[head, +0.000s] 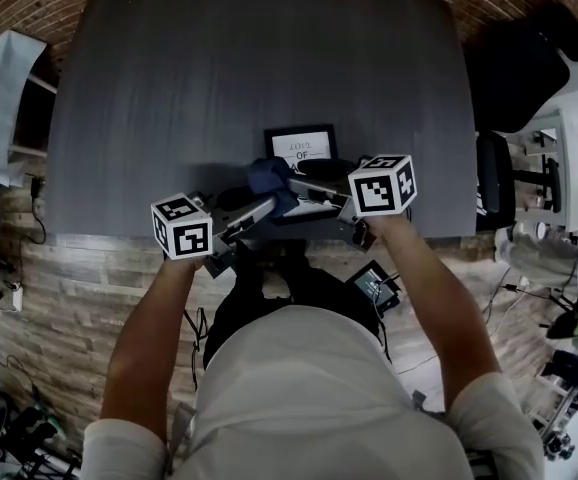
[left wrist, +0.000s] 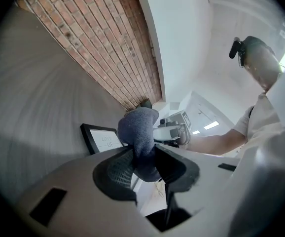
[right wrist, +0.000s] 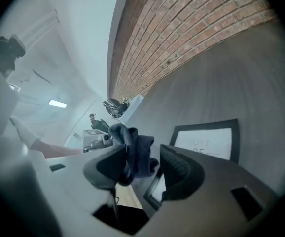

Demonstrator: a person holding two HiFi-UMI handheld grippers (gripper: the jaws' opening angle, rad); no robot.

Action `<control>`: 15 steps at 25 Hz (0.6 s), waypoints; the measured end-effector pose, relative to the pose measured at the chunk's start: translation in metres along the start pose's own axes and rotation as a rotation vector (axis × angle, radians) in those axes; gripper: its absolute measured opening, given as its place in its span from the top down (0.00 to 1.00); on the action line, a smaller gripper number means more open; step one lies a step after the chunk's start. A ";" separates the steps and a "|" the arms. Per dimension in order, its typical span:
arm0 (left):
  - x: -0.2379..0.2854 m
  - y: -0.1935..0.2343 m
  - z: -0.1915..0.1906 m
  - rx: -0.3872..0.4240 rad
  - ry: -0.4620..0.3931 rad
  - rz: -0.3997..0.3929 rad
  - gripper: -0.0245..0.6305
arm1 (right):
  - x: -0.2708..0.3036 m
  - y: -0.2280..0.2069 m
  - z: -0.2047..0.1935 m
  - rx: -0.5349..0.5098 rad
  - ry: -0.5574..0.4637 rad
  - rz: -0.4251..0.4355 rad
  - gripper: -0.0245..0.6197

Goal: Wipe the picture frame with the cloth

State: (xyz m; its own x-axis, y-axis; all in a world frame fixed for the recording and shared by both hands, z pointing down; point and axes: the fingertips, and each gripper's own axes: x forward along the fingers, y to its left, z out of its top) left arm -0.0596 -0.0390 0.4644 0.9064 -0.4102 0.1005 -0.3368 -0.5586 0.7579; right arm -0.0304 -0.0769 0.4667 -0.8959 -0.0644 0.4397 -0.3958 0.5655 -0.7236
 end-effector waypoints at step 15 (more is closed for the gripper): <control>-0.013 0.091 0.021 0.470 0.245 0.571 0.78 | -0.002 -0.080 -0.070 -0.439 0.493 -0.551 0.92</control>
State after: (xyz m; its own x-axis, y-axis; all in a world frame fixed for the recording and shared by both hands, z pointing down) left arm -0.1074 -0.1000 0.5188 0.5719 -0.5858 0.5742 -0.7915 -0.5779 0.1988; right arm 0.0174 -0.0647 0.5603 -0.3685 -0.1160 0.9224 -0.5430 0.8322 -0.1123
